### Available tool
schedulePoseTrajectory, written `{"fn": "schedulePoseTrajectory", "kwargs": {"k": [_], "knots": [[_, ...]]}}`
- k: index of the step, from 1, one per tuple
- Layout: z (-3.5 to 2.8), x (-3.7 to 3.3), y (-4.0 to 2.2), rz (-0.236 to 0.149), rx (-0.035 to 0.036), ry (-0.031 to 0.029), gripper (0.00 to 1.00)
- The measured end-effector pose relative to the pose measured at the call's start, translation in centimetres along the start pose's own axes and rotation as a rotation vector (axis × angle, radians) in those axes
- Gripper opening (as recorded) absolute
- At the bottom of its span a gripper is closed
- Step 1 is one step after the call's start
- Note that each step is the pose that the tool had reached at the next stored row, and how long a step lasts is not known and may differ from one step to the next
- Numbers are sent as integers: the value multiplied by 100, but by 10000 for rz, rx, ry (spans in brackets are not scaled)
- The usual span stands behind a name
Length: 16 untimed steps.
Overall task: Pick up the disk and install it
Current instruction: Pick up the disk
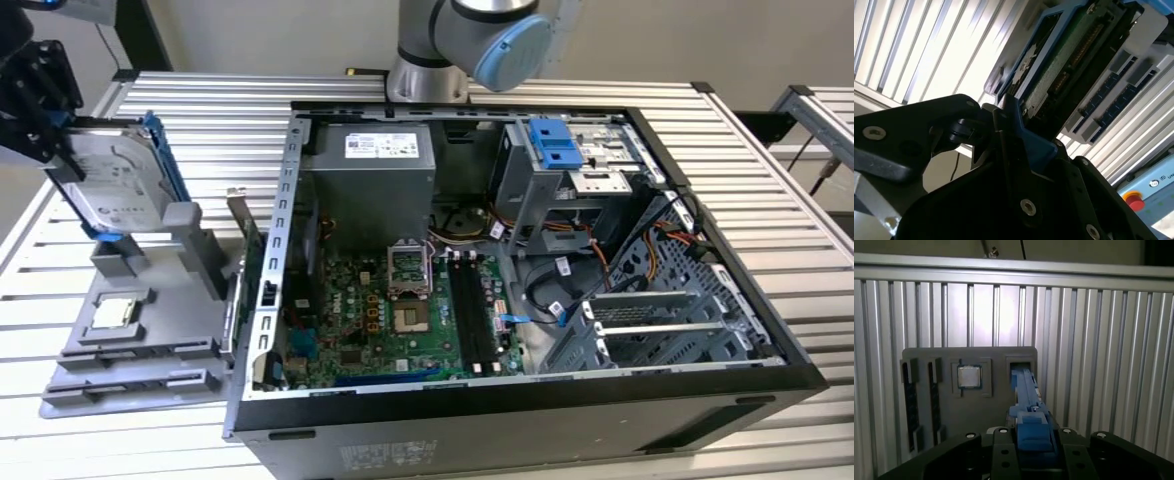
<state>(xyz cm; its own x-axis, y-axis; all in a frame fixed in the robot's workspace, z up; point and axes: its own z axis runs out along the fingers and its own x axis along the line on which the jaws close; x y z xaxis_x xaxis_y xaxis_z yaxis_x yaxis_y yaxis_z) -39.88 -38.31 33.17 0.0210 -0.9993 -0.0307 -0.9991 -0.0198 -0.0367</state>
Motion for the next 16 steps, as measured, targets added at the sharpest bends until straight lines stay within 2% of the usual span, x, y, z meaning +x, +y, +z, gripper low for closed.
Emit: {"fn": "schedulePoseTrajectory", "kwargs": {"k": [3,11,16], "knots": [[-16,-1,5,-1,33,1,0],[-20,-1,8,-1,51,4,0],[-49,-3,25,-6,201,5,0]]}}
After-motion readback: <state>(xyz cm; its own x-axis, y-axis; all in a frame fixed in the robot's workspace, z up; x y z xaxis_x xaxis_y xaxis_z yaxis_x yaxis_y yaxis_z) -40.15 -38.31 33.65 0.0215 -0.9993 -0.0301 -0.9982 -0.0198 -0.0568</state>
